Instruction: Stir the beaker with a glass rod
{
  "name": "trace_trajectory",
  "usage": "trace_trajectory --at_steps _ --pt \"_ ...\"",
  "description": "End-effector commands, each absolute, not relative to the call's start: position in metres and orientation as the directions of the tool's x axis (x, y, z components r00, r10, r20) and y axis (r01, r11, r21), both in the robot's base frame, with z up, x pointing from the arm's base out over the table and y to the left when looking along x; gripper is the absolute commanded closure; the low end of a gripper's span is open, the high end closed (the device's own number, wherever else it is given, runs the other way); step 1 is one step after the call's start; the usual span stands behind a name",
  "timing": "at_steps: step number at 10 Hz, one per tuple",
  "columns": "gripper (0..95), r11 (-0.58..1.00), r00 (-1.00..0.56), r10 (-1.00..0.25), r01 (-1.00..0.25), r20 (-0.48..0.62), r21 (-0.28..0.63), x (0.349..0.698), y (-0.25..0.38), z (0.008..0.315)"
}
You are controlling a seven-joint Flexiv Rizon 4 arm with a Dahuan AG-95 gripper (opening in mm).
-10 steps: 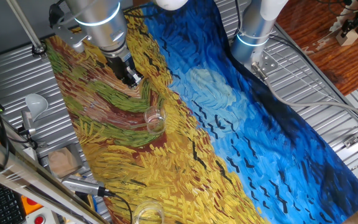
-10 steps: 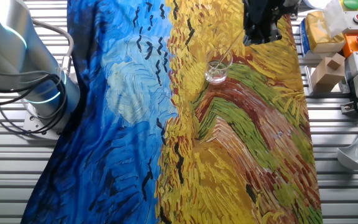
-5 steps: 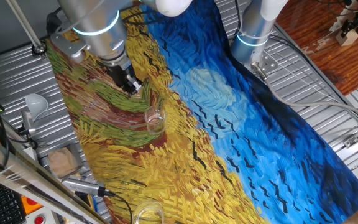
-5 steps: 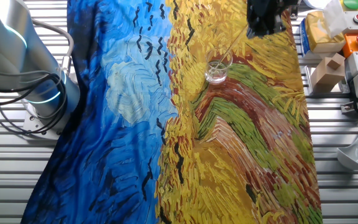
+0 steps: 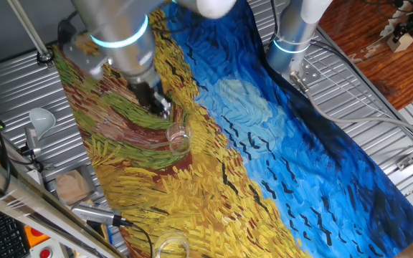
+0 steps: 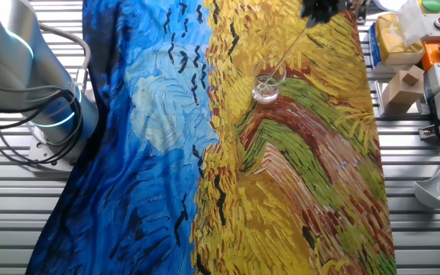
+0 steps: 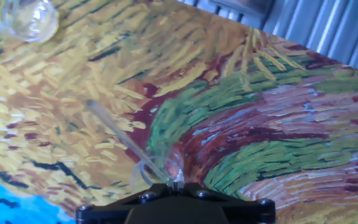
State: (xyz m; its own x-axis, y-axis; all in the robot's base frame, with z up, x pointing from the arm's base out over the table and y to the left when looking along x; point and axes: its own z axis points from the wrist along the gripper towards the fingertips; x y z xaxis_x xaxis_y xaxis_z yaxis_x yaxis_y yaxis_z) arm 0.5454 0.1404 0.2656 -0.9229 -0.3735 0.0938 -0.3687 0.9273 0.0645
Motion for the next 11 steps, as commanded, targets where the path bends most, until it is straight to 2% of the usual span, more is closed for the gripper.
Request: trace_trajectory --at_steps 1,11 --pt "76.0 0.935 -0.929 -0.355 -0.352 0.1 0.053 0.553 0.157 0.263" --pt "76.0 0.947 -0.942 -0.322 -0.319 0.097 0.049 0.559 0.187 0.252"
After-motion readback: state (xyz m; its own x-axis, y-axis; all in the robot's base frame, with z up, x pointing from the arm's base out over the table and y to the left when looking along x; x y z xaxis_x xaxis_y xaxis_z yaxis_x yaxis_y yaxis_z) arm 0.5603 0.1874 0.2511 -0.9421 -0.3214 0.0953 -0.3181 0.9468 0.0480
